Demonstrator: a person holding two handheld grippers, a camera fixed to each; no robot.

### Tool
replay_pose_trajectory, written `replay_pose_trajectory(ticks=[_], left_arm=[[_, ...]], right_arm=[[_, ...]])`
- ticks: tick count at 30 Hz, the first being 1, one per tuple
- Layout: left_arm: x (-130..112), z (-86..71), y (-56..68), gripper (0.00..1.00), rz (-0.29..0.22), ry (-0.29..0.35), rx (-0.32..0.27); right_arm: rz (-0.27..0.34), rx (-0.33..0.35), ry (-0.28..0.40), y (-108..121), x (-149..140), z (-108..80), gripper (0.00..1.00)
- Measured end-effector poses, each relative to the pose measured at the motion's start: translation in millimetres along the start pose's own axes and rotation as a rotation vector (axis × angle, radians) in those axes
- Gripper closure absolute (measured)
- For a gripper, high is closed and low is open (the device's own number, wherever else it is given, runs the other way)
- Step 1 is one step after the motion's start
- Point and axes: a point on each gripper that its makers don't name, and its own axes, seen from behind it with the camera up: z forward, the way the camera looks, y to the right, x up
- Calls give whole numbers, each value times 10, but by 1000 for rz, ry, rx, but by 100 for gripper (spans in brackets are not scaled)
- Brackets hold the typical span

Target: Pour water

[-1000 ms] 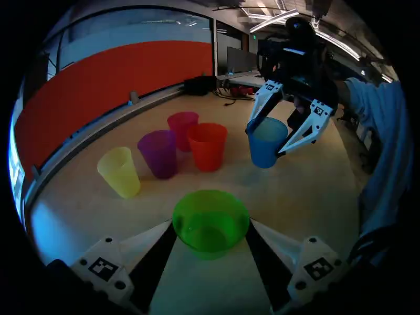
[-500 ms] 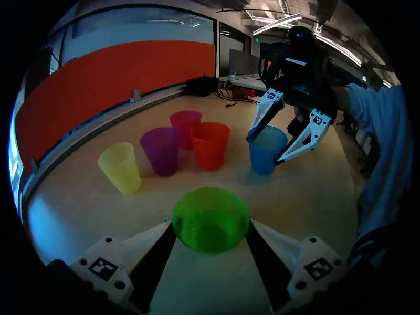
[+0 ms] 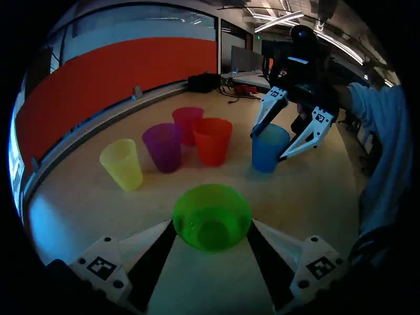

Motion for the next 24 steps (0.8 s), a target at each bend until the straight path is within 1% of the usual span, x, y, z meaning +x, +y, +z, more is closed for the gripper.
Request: replay_pose_trajectory(ticks=[4, 9, 13, 17, 24], left_arm=[[-4, -10, -11, 4, -11, -4, -1], [-14, -30, -2, 4, -22, -9, -4], [-26, -62, -15, 4, -21, -10, 5], [-69, -97, -23, 4, -26, -17, 13], [-153, -230, -43, 4, -40, -14, 42]], right_arm=[[5, -5, -2, 7, -23, -10, 7], [2, -7, -10, 6, -55, -26, 5], [0, -13, -16, 7, -71, -40, 0], [3, -20, -21, 4, -95, -69, 0], [11, -49, -25, 11, -192, -180, 0]])
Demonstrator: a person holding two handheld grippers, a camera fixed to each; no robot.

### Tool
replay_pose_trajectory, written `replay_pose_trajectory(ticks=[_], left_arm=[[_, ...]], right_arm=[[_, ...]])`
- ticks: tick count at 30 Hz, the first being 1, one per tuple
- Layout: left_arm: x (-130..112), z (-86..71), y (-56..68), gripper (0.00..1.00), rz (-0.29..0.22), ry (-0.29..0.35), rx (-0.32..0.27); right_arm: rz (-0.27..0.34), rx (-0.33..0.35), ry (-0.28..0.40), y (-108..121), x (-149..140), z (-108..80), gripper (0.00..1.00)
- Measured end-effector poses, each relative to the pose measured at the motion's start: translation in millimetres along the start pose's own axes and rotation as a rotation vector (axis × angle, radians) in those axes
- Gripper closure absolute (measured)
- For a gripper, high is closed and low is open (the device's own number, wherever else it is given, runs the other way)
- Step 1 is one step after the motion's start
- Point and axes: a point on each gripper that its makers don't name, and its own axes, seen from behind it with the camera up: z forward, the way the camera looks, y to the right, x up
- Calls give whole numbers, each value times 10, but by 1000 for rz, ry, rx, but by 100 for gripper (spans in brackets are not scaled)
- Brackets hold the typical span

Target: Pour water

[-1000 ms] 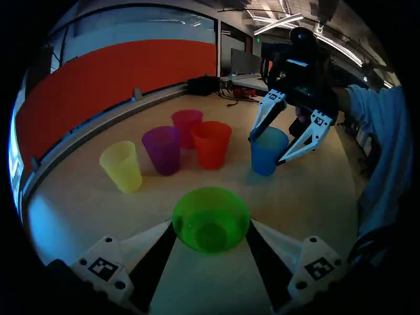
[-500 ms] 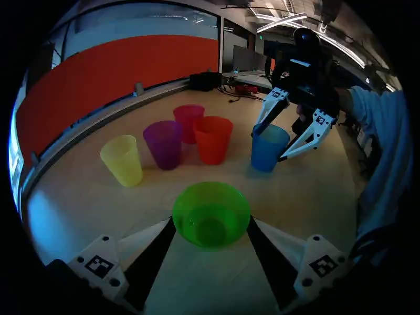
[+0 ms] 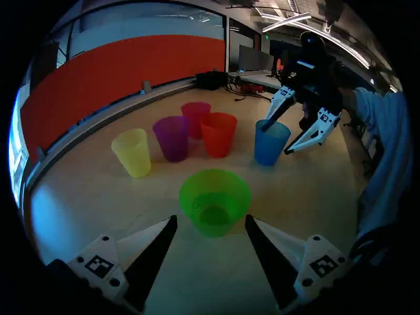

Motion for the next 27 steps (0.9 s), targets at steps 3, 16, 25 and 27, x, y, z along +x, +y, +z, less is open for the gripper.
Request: replay_pose_trajectory(ticks=[3, 16, 25, 27], left_arm=[[-37, -74, -25, 4, -15, 4, 16], [-35, -434, -186, 4, -82, 85, 134], [174, -744, -394, 4, -135, 243, 259], [259, -836, -440, 4, -133, 292, 298]], right_arm=[[13, -18, 1, 16, -53, -64, 0], [78, -143, 42, 115, -243, -452, 0], [162, -300, 162, 369, -94, -817, 0], [181, -348, 203, 438, -21, -908, 0]])
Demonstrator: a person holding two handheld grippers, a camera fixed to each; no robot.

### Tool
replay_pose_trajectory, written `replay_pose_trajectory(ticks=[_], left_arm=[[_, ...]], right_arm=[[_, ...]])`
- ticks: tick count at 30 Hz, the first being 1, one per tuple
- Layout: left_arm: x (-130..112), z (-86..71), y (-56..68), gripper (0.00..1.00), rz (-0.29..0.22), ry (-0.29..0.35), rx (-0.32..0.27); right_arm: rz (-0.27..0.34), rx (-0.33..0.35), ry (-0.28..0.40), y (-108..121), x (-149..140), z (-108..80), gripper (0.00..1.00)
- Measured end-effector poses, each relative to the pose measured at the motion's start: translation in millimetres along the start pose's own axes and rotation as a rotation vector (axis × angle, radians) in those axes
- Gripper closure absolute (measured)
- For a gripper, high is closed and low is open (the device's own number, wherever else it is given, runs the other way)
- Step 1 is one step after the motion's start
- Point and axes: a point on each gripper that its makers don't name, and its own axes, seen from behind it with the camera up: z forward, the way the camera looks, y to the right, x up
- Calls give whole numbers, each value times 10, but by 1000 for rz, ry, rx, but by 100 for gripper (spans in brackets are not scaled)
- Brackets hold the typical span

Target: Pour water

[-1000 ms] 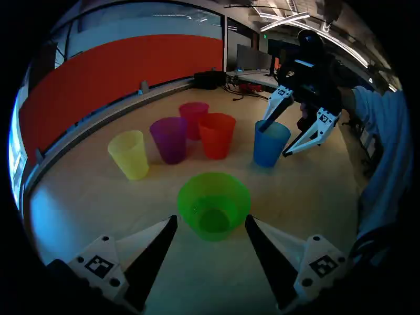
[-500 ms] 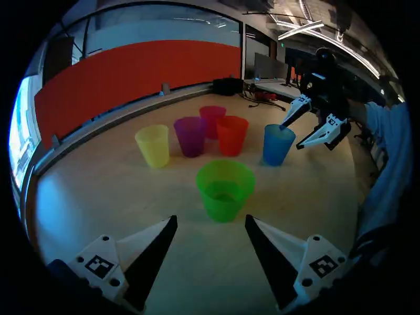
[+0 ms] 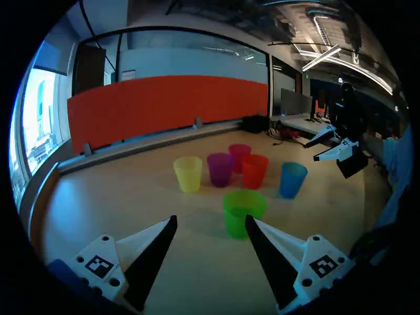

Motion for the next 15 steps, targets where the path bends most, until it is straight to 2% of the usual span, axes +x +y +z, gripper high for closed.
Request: replay_pose_trajectory(ticks=[6, 12, 15], left_arm=[[300, -155, -112, 4, 21, 142, 118], [462, -252, -207, 4, -24, 232, 227], [538, -286, -238, 4, -48, 267, 266]], right_arm=[[63, -143, 111, 211, 185, -92, 0], [108, -294, 185, 401, 241, -137, 0], [134, -347, 235, 466, 345, -187, 0]])
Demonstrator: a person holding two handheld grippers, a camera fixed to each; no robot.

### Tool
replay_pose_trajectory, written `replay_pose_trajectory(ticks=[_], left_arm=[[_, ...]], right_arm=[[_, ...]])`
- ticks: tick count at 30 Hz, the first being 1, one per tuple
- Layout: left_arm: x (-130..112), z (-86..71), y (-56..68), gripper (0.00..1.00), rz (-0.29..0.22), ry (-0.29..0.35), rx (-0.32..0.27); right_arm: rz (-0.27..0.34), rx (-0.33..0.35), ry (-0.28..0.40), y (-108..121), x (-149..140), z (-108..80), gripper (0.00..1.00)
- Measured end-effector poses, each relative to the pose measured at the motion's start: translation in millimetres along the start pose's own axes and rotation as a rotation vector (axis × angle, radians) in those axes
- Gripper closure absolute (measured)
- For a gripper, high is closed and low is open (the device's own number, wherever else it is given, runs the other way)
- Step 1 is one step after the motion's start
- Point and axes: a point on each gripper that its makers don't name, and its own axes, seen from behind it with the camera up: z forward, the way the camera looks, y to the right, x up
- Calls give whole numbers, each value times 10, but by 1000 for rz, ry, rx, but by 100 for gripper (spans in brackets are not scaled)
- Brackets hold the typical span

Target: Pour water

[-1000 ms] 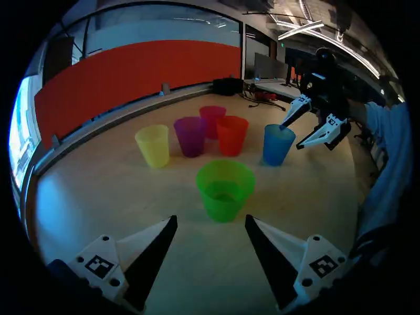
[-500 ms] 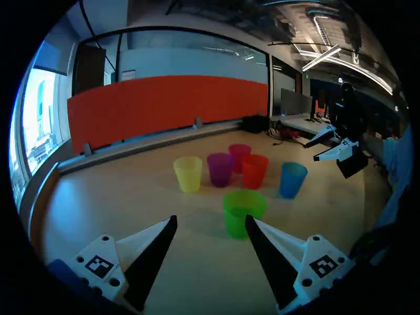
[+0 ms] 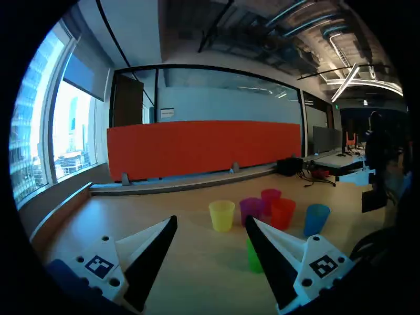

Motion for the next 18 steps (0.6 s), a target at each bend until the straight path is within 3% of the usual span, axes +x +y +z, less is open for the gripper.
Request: replay_pose_trajectory(ticks=[7, 12, 18], left_arm=[[229, -49, -71, 4, -20, 70, 88], [329, -30, -155, 4, -30, 95, 147], [265, 19, -248, 4, -34, 88, 205]], right_arm=[[83, -119, 150, 174, 358, -51, 0], [112, -180, 215, 248, 504, -115, 0], [136, -256, 263, 349, 545, -149, 0]])
